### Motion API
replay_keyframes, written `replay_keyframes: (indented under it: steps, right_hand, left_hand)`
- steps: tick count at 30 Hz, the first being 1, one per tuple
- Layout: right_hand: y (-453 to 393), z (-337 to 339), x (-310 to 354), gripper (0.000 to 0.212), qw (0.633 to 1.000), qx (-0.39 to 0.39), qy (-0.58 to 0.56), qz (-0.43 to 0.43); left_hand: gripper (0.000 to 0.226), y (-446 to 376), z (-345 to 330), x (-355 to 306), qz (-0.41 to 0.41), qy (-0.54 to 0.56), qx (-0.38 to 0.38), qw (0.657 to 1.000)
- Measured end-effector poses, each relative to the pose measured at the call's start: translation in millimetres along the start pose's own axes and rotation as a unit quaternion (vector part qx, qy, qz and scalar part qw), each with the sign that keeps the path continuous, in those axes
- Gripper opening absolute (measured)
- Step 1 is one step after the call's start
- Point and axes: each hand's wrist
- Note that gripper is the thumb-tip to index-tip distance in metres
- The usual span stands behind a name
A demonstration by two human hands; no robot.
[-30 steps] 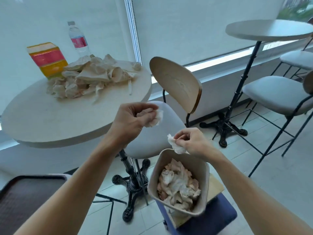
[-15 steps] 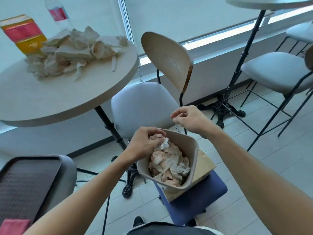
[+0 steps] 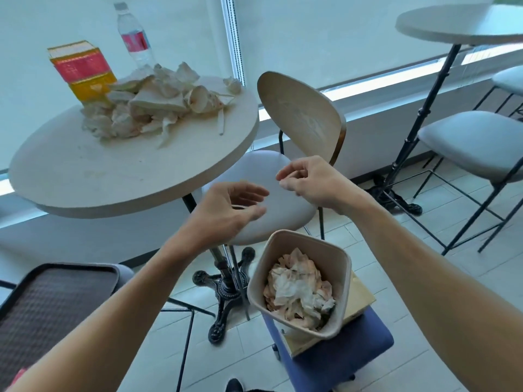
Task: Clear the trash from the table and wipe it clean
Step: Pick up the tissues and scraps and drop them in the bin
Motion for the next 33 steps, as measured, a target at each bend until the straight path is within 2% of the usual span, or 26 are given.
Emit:
replay_keyframes:
  steps: [7, 15, 20, 24, 26, 29, 33]
  right_hand:
    - [-39.0, -0.7, 74.4, 0.011, 0.995, -0.06, -0.009, 0.085]
    - [-89.0, -35.5, 141.8, 0.015, 0.984, -0.085, 0.051, 0.146]
    - [-121.5, -60.3, 166.0, 0.018, 0.985, -0.08, 0.072, 0.134]
    - [-142.7, -79.3, 182.1, 0.018, 0.985, -0.076, 0.092, 0.126]
    - [-148.7, -87.6, 190.1, 0.017, 0.982, -0.08, 0.108, 0.134]
    - [-154.7, -101.8, 200.8, 0.017, 0.977, -0.078, 0.129, 0.149]
    - [-164.7, -121.8, 210.8, 0.015, 0.976, -0.058, 0.149, 0.15]
  left_hand:
    - [0.018, -2.6, 72.4, -37.8, -0.043, -0.013, -0.058, 0.997]
    - [0.017, -17.6, 147.3, -34.3, -0.055, -0.042, -0.121, 0.99]
    - [0.019, -37.6, 205.5, -8.0, -0.044, -0.099, -0.203, 0.973]
    - [0.024, -57.9, 249.6, 20.3, -0.023, -0.177, -0.275, 0.945]
    - [0.034, -65.8, 265.8, 32.2, -0.012, -0.227, -0.276, 0.934]
    - [0.047, -72.4, 282.1, 44.8, 0.017, -0.291, -0.237, 0.927]
    - [0.045, -74.0, 292.5, 53.1, 0.038, -0.305, -0.2, 0.93]
Point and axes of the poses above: each hand's wrist, its own y-axis away from the middle knuckle, its own z-axis out of the back of the hand, x = y × z, and after that the axes turned 7 degrees about y, right-handed
